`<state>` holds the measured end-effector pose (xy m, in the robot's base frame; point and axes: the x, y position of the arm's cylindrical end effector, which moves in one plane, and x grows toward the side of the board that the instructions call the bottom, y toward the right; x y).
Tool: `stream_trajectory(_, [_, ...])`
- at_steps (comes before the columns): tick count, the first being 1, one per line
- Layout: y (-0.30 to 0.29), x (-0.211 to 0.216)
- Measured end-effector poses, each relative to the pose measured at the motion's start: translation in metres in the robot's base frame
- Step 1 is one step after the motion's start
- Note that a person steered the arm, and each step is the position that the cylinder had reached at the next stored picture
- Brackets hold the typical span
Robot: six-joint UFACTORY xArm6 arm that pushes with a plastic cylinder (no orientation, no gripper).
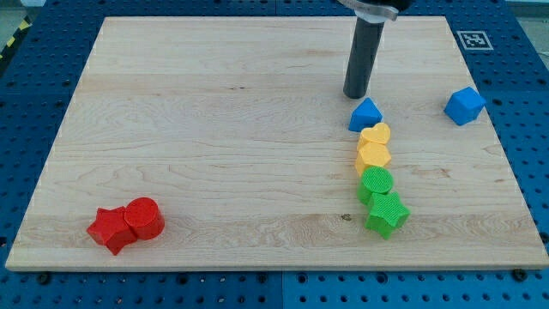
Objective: Move the blue cube slightly left
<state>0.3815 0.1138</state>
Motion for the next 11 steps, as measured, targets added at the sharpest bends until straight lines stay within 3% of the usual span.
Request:
stream_trajectory(2, [0.036, 0.032])
stream_trajectory(4, [0.036, -0.050])
stream_trajectory(5, [0.086, -0.093])
stream_trajectory(6, [0.207, -0.088])
stream_trajectory(7, [0.231, -0.078])
stream_trajectory(8, [0.232, -0.071])
stream_trajectory(10, [0.231, 0.025])
stream_trajectory(11, [0.199, 0.035])
